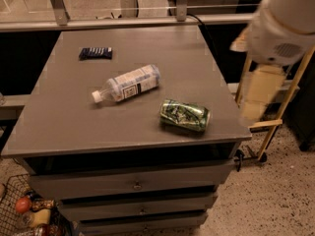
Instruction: Place blue plastic bottle upright
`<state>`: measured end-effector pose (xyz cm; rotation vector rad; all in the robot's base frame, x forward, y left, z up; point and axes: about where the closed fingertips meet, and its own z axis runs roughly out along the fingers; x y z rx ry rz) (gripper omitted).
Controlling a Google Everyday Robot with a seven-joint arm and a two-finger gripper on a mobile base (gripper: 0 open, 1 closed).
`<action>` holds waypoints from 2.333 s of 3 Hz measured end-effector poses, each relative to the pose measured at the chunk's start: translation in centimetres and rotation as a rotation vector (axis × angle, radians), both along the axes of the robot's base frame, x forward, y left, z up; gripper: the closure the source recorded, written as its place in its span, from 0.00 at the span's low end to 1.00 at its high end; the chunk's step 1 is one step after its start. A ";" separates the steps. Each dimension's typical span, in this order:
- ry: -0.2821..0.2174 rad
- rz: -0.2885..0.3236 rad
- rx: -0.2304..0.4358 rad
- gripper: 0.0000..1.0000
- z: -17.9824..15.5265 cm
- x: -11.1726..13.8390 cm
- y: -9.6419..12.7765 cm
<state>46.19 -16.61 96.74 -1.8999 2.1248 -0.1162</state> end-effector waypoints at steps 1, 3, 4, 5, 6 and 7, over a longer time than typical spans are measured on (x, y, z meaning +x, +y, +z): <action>-0.011 0.247 -0.032 0.00 -0.9 3.9 9.5; -0.023 0.281 -0.028 0.00 -0.6 4.2 11.3; -0.027 0.346 -0.051 0.00 -1.1 5.7 13.2; -0.021 0.454 -0.101 0.00 -2.0 9.0 16.3; -0.013 0.519 -0.157 0.00 -3.0 12.8 19.5; -0.003 0.495 -0.211 0.00 -5.0 15.9 21.4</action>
Offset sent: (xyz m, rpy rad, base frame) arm 0.0350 0.0845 -0.0079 -0.0292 -0.0089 0.2209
